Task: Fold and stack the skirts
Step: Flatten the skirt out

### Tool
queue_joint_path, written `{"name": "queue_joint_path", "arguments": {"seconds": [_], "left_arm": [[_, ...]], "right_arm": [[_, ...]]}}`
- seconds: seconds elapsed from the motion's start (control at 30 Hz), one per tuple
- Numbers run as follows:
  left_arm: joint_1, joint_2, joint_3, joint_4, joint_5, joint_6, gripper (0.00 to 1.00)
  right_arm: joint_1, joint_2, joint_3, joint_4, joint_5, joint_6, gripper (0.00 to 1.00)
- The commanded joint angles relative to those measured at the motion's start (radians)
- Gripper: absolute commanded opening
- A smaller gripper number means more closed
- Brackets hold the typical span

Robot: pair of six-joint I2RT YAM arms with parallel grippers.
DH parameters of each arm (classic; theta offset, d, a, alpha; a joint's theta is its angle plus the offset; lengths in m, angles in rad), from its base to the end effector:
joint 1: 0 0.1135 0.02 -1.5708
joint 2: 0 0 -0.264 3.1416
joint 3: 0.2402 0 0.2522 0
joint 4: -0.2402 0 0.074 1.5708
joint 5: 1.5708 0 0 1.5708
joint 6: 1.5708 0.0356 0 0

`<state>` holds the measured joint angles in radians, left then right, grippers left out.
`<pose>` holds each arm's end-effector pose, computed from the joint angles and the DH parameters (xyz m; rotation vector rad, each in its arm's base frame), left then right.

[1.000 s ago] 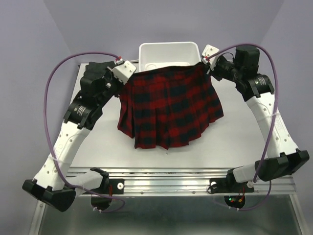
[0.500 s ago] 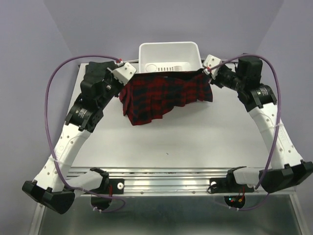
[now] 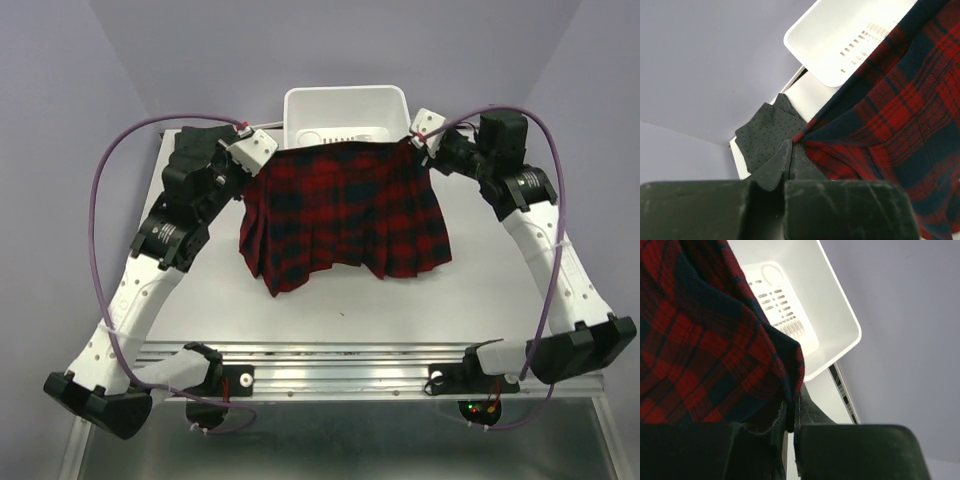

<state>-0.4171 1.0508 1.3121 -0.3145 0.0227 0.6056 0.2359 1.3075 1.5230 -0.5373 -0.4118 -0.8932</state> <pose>0.2003 -0.0896 0.4580 0.8106 1.4089 0.1267 0.2679 0.0790 0.4457 -1.2215 1.4098 -0.0645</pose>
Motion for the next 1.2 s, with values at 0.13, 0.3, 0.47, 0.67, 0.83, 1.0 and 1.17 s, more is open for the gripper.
{"name": "queue_joint_path", "arguments": {"seconds": [0.13,0.3,0.47,0.67,0.83,1.0,1.17], "left_arm": [[0.029,0.150,0.096,0.276,-0.161,0.051,0.00],[0.066,0.229,0.258,0.223,-0.107,0.025,0.00],[0.070,0.120,0.242,0.178,0.007,0.065,0.00],[0.070,-0.018,-0.020,0.005,0.228,0.187,0.00],[0.069,-0.156,-0.284,-0.400,0.480,0.535,0.47],[0.058,-0.314,-0.258,-0.711,0.548,0.669,0.95],[0.058,-0.321,-0.145,-0.692,0.519,0.521,0.85]], "right_arm": [[-0.030,0.234,0.239,0.151,0.133,0.043,0.01],[-0.040,0.289,0.400,0.143,0.117,0.050,0.01],[-0.040,0.138,0.288,0.071,0.053,-0.034,0.01],[-0.040,-0.069,-0.158,-0.044,-0.065,-0.204,0.01],[-0.040,-0.232,-0.416,-0.358,-0.154,-0.588,0.66],[-0.040,-0.500,-0.500,-0.671,-0.238,-0.911,0.94],[-0.040,-0.534,-0.480,-0.560,-0.271,-0.675,1.00]]}}
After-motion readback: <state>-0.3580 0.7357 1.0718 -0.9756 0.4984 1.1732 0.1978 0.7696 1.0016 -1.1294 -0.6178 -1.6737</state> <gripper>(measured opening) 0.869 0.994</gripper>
